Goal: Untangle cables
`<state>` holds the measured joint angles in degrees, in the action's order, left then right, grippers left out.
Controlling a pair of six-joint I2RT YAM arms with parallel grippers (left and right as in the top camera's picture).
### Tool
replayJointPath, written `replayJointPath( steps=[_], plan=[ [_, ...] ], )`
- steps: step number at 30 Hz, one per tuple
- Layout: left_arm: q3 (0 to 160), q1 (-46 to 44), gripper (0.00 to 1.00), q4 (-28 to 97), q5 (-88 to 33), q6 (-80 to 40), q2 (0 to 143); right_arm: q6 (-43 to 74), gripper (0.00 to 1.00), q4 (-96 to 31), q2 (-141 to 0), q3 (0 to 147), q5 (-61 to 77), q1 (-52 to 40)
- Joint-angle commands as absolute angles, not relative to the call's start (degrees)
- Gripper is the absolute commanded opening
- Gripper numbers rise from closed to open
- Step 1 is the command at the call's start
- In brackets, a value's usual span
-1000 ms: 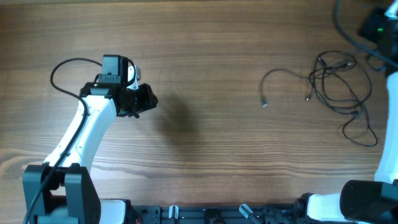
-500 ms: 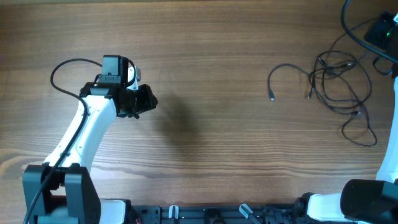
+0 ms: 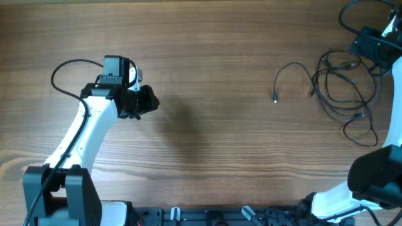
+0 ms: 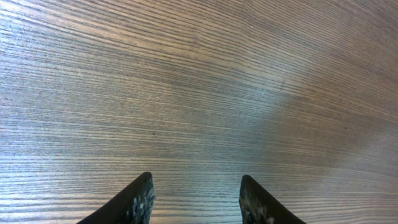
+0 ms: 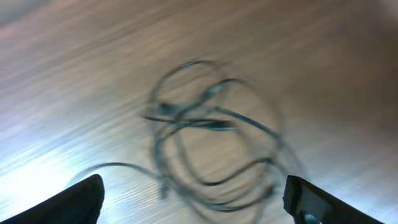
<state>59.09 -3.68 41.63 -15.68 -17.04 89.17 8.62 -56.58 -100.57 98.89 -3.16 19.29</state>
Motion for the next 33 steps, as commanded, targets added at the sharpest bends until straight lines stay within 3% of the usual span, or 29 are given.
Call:
replayJointPath(
  steps=[1,3,8,12,20,25,27,30,33],
  plan=[
    [59.16,-3.42,0.46,41.65,-15.38,-17.37,88.16,7.46,0.89,-56.86,-100.73,99.63,13.91,18.85],
    [59.16,-3.42,0.46,41.63,-15.35,-17.37,88.16,7.4,0.86,-58.08,-100.73,99.63,19.64,17.67],
    [59.16,-3.42,0.46,41.63,-15.38,-17.37,88.16,2.94,0.85,-63.72,-101.06,98.0,17.98,12.56],
    [59.16,-3.42,0.46,41.63,-15.38,-17.37,88.16,5.3,0.79,-63.0,-101.06,91.74,16.49,9.08],
    [59.16,-3.42,0.46,41.65,-15.4,-17.37,88.16,22.22,0.68,-34.63,-101.08,68.62,14.96,1.8],
    [59.16,-3.42,0.46,41.67,-15.57,-17.37,88.18,30.06,0.63,-23.33,-101.08,62.48,10.46,-0.58],
    [59.16,-3.42,0.46,41.67,-15.57,-17.37,88.16,30.26,0.49,-20.21,-101.16,61.45,10.28,-1.37],
    [59.16,-3.42,0.46,41.82,-15.57,-17.37,88.16,30.63,0.19,-18.85,-101.16,61.39,10.28,-1.8],
    [59.16,-3.42,0.45,42.09,-15.57,-17.37,88.16,30.52,0.04,-18.83,-101.14,61.43,10.28,-1.54]
  ],
)
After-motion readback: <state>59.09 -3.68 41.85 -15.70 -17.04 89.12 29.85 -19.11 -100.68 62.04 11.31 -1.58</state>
